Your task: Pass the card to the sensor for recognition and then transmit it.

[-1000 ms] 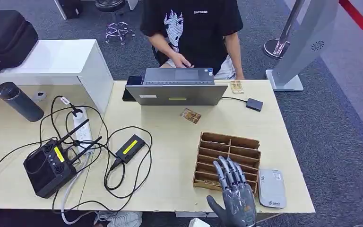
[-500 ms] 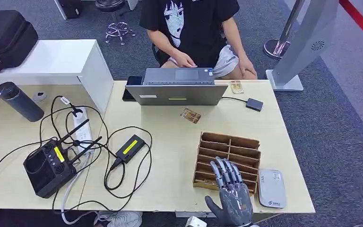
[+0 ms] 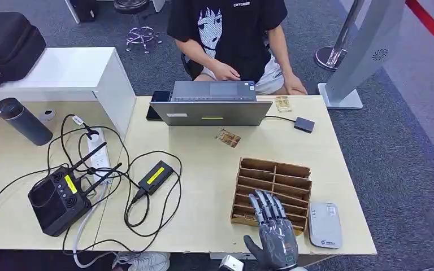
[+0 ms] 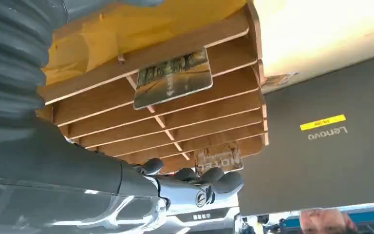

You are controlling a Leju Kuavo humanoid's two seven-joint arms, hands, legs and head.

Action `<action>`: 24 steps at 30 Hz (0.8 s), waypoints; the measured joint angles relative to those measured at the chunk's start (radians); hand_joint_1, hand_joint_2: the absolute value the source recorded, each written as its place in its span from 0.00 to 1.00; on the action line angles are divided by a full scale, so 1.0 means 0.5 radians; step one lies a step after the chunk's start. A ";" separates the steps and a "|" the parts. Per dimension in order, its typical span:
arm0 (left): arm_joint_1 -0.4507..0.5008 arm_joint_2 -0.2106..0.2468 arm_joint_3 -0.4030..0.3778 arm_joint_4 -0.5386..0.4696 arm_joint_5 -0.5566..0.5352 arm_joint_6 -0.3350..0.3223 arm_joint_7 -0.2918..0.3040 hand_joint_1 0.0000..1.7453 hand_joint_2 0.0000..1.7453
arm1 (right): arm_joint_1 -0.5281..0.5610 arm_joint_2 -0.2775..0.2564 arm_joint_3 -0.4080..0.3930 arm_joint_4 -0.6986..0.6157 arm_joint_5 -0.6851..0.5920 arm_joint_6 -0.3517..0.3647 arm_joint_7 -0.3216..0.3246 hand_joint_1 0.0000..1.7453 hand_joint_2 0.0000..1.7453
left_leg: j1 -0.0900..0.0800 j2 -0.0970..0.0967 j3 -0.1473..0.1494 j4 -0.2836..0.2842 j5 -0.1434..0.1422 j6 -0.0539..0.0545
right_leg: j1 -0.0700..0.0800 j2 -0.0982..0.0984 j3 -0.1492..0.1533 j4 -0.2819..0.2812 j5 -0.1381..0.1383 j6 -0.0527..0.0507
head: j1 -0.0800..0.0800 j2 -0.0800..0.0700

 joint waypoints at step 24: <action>-0.003 0.002 -0.034 0.000 0.005 0.011 0.000 0.00 1.00 | -0.041 0.000 0.030 0.062 -0.023 -0.005 -0.011 0.98 1.00 | 0.000 0.000 0.000 0.000 0.000 0.000 | 0.000 0.000 0.000 0.000 0.000 0.000 | 0.000 0.000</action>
